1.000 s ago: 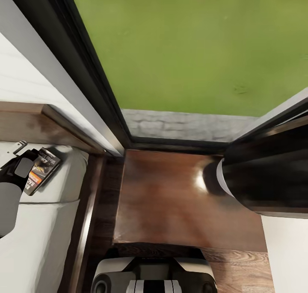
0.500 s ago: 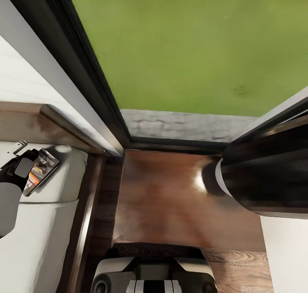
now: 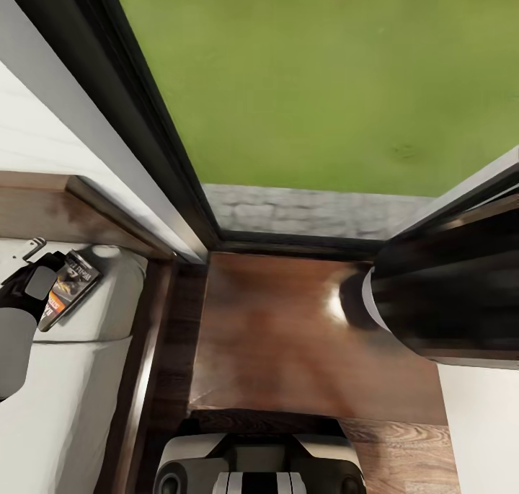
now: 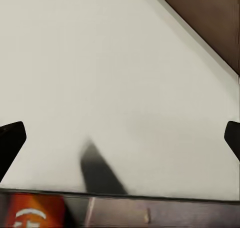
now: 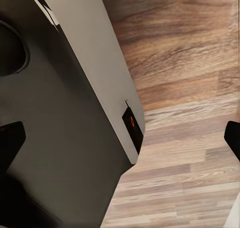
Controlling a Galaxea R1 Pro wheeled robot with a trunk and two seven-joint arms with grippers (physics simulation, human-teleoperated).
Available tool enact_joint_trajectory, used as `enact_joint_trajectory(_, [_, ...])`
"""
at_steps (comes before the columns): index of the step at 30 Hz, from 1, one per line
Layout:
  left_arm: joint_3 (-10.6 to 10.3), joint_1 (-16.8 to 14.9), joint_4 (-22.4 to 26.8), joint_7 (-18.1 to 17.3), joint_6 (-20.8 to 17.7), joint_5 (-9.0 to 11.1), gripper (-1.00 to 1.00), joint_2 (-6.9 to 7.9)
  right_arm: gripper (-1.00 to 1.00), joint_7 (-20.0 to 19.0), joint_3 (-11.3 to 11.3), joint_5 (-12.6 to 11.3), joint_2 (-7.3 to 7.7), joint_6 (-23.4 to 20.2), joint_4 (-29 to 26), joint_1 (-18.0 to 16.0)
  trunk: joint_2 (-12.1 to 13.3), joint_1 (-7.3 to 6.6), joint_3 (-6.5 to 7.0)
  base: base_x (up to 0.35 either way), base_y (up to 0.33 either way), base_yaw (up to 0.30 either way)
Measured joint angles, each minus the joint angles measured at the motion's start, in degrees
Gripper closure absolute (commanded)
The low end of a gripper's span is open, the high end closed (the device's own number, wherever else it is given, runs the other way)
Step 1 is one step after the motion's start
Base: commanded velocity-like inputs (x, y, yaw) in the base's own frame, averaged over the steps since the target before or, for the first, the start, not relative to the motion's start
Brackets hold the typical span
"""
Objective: In the bedroom, move the book from the bed onto either nightstand, and place the two sandals side by side next to the bed.
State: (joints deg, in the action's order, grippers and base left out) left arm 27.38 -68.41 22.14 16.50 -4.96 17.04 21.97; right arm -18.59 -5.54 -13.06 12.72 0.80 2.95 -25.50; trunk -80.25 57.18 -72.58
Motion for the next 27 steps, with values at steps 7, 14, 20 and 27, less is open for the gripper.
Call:
enact_joint_trajectory(7, [-0.2,0.0,-0.1,0.0,0.1,0.0,-1.0,-0.04,-1.0,0.0,0.0,0.0,0.01,0.0,0.0,0.0,0.0,0.0,0.0,0.0,-0.136,0.0])
enact_joint_trajectory(14, [-0.2,0.0,-0.1,0.0,0.0,0.0,-1.0,-0.05,-1.0,0.0,0.0,0.0,0.0,0.0,0.0,0.0,0.0,0.0,0.0,0.0,-0.008,0.0])
enact_joint_trajectory(20, [-0.3,0.0,-0.2,-0.1,0.1,0.1,-1.0,0.0,-1.0,0.0,0.0,0.0,0.02,0.0,0.0,0.0,0.0,0.0,0.0,0.0,-0.001,0.0])
enact_joint_trajectory(27, [-0.2,0.0,-0.2,-0.1,0.1,0.1,-1.0,-0.03,-1.0,0.0,0.0,0.0,0.0,0.0,0.0,0.0,0.0,0.0,0.0,0.0,0.0,0.0])
